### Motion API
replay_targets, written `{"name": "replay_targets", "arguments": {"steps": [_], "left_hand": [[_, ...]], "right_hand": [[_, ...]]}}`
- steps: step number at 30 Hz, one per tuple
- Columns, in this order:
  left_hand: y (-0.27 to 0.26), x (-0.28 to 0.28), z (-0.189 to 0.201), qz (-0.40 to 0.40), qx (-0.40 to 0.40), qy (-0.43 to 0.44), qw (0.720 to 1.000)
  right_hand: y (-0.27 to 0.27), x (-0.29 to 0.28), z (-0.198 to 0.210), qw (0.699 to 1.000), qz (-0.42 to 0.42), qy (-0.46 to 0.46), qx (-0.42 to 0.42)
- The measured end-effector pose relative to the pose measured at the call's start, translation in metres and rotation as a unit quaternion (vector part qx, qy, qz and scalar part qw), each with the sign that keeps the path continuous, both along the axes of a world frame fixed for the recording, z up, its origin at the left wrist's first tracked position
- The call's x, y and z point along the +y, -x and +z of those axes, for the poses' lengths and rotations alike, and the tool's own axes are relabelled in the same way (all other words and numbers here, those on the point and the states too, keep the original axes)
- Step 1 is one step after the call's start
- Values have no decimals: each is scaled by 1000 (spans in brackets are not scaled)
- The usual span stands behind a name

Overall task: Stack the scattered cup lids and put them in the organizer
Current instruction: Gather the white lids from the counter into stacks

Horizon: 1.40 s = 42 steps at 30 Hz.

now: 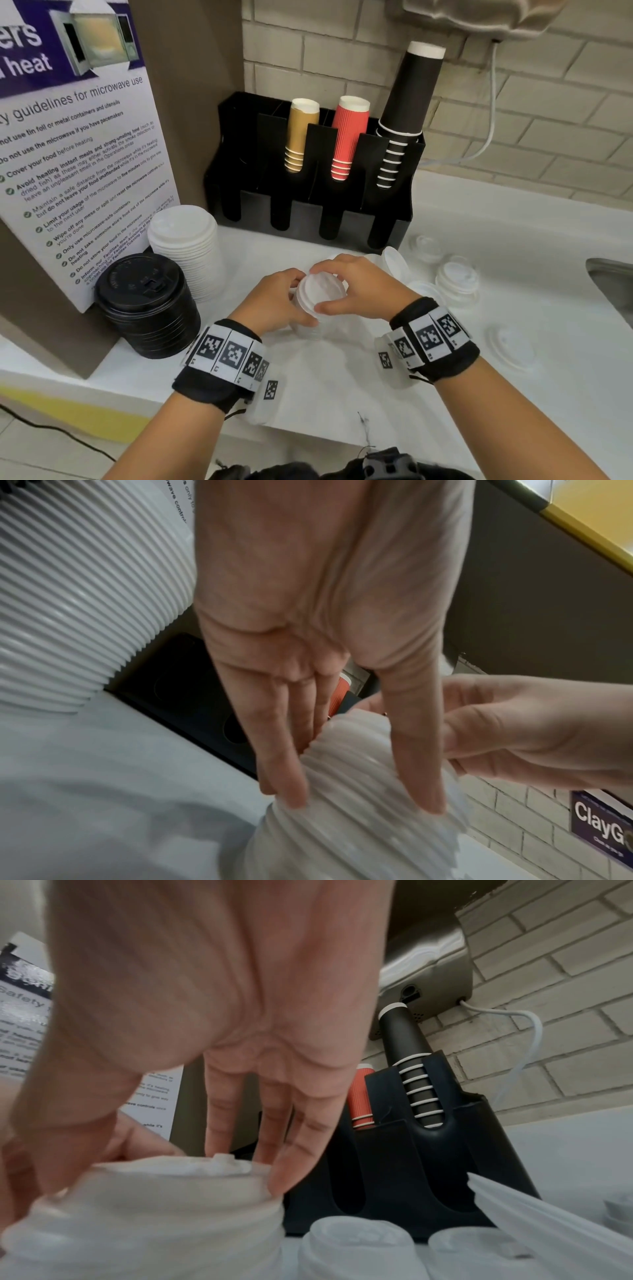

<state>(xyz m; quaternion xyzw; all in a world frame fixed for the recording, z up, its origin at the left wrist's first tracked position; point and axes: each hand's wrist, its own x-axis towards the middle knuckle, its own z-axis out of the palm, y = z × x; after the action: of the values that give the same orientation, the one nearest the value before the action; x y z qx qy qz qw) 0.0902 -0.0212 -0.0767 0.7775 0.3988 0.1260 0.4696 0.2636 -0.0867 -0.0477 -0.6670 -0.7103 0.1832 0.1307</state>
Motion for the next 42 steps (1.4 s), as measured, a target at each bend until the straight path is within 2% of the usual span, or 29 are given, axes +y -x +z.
{"name": "replay_targets", "arguments": {"steps": [11,18,21,32,42], "left_hand": [[3,-1,0,-25,-30,31,999],[13,11,5,7,-8,33,999],[12,11,6,7,-14,41,999],[6,8,2,-20,-36,24,999],[3,9,-2,-17,-5,5,1000]], "right_hand": [[14,7,8,998,19,12,-63],[-8,-3,10,997,-39,-22,68],[-14,-6,12,994,-50,-29,88],[0,1,4,1000,-17,2,15],[-2,1,1,999,-8,38,17]]}}
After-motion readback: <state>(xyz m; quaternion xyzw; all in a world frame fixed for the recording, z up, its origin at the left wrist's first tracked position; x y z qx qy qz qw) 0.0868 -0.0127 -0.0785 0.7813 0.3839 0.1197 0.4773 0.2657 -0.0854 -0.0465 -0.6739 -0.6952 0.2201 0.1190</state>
